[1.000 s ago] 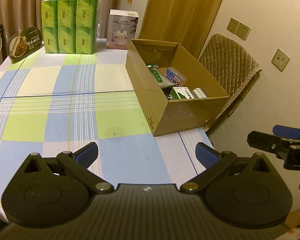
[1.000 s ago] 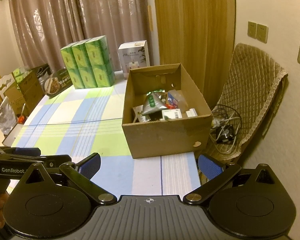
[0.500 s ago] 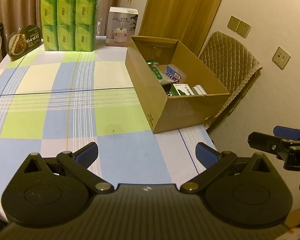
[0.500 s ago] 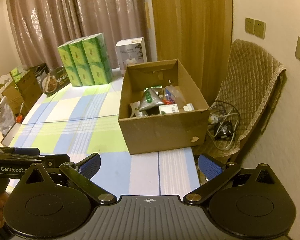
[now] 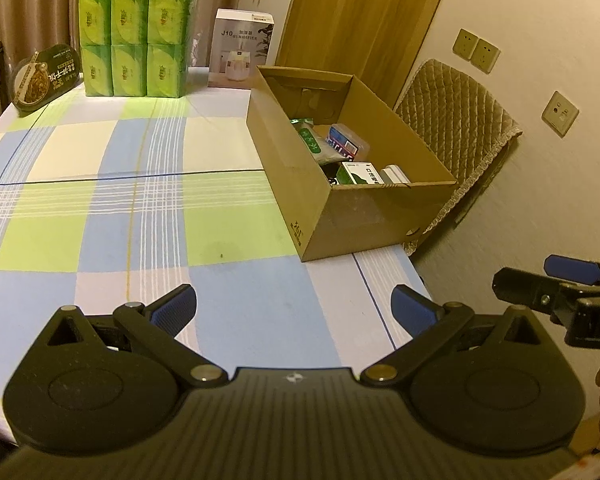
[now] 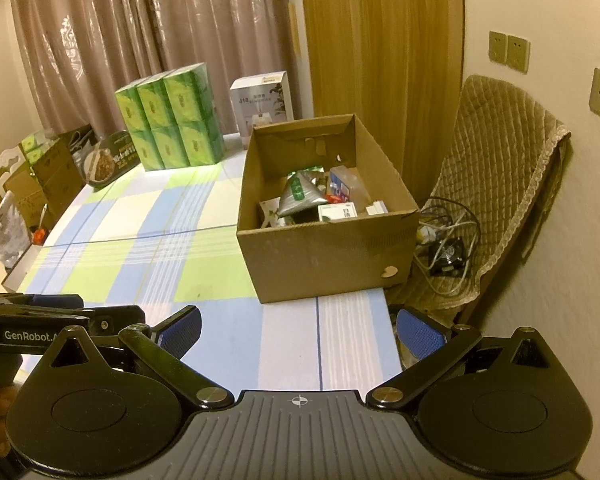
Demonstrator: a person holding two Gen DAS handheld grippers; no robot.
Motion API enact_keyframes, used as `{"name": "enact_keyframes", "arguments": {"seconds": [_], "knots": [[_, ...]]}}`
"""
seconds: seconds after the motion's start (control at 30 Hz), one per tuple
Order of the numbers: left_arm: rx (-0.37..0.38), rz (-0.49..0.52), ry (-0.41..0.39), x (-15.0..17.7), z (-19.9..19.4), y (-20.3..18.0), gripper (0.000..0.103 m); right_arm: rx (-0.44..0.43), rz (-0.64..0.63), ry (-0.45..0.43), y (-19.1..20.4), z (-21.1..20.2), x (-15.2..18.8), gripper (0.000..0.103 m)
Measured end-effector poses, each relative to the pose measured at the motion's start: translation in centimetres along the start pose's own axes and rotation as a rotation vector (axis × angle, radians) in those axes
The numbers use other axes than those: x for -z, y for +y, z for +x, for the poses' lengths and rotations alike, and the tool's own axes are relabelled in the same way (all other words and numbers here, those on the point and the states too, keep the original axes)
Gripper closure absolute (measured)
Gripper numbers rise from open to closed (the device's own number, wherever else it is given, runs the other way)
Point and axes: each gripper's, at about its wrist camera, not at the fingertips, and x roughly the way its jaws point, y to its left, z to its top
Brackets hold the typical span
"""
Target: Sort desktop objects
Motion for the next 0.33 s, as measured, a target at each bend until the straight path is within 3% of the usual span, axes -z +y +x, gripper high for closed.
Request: {"name": "enact_keyframes", "arguments": {"seconds": [0.33], "knots": [[0.008, 0.000, -0.004, 0.05, -0.06, -0.03, 0.001, 0.001, 0.003, 0.007, 0.13, -0.03, 0.69, 0.002]]}}
